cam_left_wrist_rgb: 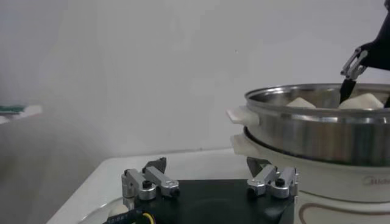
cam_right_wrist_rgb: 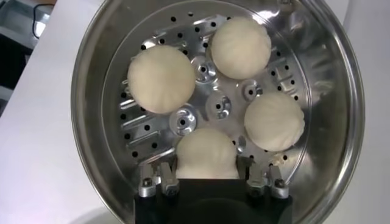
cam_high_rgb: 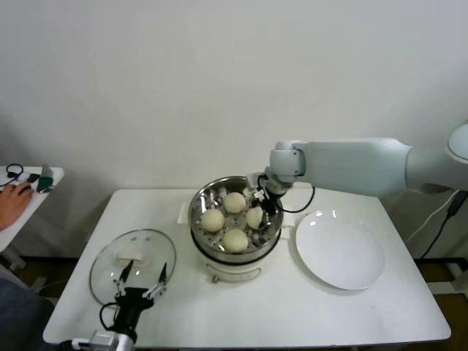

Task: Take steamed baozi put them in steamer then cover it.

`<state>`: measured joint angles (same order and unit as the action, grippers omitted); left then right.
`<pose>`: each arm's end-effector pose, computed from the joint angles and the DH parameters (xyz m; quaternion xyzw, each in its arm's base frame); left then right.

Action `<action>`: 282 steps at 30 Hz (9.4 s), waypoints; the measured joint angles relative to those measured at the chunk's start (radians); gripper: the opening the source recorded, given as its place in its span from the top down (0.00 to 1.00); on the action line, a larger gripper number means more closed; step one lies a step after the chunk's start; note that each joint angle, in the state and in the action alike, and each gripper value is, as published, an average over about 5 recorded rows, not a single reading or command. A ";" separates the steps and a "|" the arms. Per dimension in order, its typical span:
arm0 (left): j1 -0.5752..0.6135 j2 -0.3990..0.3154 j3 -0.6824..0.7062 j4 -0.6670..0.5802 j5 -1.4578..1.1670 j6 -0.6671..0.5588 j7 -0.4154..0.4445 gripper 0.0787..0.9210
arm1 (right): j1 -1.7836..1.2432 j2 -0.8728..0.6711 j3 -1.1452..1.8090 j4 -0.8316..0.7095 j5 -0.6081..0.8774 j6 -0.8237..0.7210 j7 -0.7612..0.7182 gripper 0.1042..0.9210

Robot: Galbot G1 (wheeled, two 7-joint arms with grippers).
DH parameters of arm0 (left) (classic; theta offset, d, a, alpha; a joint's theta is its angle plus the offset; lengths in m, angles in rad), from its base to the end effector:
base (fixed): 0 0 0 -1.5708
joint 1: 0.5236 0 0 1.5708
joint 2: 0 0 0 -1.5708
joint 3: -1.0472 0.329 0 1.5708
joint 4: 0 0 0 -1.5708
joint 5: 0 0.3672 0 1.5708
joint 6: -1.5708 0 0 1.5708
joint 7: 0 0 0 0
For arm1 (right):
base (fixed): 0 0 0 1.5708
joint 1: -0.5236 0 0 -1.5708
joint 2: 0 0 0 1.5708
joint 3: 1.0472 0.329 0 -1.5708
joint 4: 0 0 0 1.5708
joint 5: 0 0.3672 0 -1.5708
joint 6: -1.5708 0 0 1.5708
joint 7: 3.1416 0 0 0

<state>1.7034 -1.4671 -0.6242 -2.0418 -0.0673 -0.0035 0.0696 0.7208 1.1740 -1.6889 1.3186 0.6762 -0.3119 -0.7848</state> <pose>0.1615 0.0495 -0.3239 -0.0169 -0.9953 -0.0341 0.0886 0.5301 0.1002 -0.1111 0.5615 -0.4972 0.5804 0.3173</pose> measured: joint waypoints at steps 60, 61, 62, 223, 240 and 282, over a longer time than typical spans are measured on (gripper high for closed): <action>-0.008 0.070 -0.015 0.006 0.192 -0.093 -0.083 0.12 | -2.080 -0.345 2.186 0.333 -0.177 0.438 0.629 0.12; -0.008 0.075 -0.020 0.007 0.218 -0.099 -0.091 0.12 | -2.111 -0.324 2.198 0.336 -0.186 0.453 0.630 0.12; -0.008 0.080 -0.025 0.009 0.246 -0.105 -0.101 0.12 | -2.138 -0.304 2.208 0.339 -0.193 0.468 0.631 0.12; -0.700 -0.101 0.689 0.340 1.760 0.692 0.148 0.93 | -2.333 0.069 2.335 0.327 -0.387 0.713 0.734 0.12; -0.685 -0.064 0.711 0.278 1.680 0.693 0.152 0.59 | -2.341 0.061 2.326 0.346 -0.374 0.687 0.754 0.12; -0.174 0.109 0.110 0.151 0.100 -0.059 -0.167 0.12 | -2.303 0.085 2.273 0.378 -0.459 0.606 0.807 0.12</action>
<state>1.5298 -1.3583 -0.5140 -1.8904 0.0323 -0.0629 -0.0972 -1.5824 1.2595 0.5843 1.6963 0.2173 0.2944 0.0217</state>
